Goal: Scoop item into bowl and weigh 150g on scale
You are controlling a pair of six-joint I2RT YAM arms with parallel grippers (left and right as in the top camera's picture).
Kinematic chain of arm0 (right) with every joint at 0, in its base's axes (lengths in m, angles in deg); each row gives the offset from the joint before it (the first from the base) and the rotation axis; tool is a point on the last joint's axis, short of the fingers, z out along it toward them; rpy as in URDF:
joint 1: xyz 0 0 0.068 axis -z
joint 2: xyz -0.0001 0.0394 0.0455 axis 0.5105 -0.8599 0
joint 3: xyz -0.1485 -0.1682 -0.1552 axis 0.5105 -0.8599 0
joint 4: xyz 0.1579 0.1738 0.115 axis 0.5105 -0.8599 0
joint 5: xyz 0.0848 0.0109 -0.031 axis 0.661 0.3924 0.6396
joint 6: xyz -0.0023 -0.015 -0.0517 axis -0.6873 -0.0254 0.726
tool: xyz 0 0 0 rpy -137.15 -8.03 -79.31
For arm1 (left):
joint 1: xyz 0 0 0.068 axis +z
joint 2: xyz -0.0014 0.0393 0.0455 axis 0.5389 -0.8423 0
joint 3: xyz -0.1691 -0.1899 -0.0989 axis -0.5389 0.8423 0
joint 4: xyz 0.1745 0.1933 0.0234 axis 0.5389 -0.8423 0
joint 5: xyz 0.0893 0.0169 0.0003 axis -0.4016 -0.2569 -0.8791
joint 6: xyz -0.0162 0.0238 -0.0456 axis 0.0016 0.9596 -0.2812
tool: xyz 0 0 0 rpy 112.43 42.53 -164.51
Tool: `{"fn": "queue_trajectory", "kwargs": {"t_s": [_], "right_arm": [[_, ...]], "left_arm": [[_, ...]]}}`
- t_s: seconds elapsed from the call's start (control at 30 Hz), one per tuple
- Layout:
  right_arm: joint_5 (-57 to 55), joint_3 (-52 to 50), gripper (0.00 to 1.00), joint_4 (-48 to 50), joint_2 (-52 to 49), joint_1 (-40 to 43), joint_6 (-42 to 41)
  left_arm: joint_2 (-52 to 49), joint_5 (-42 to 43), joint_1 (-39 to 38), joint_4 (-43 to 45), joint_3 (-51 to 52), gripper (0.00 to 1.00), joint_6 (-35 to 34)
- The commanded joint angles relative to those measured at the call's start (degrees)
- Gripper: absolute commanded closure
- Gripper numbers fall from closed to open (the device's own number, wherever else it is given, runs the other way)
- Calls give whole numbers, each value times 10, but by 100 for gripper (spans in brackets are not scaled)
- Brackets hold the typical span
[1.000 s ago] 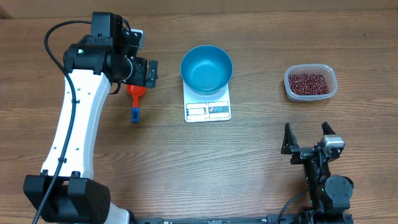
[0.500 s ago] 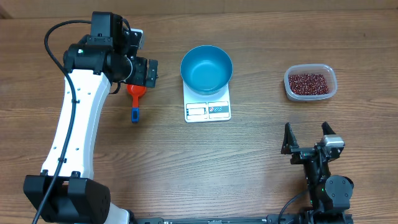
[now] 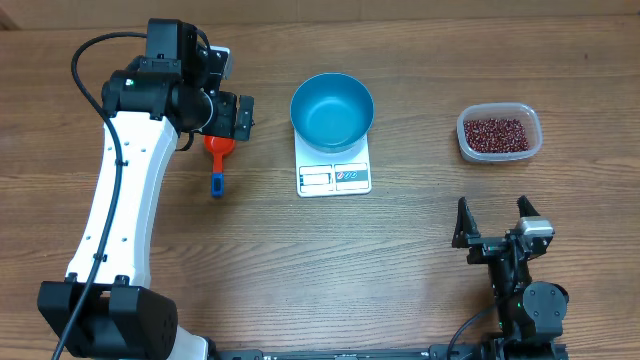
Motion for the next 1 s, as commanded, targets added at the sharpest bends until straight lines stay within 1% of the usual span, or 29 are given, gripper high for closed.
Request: {"fn": "queue_trajectory", "kwargs": {"t_s": [0.0, 0.6, 0.97], "right_arm": [[-5, -6, 0, 3, 4, -4, -1], [-5, -6, 0, 3, 4, -4, -1], [-5, -6, 0, 3, 4, -4, -1]], "left_arm": [[-2, 10, 3, 3, -18, 0, 16], [-47, 10, 2, 8, -12, 1, 15], [-48, 10, 2, 10, -12, 1, 15]]}}
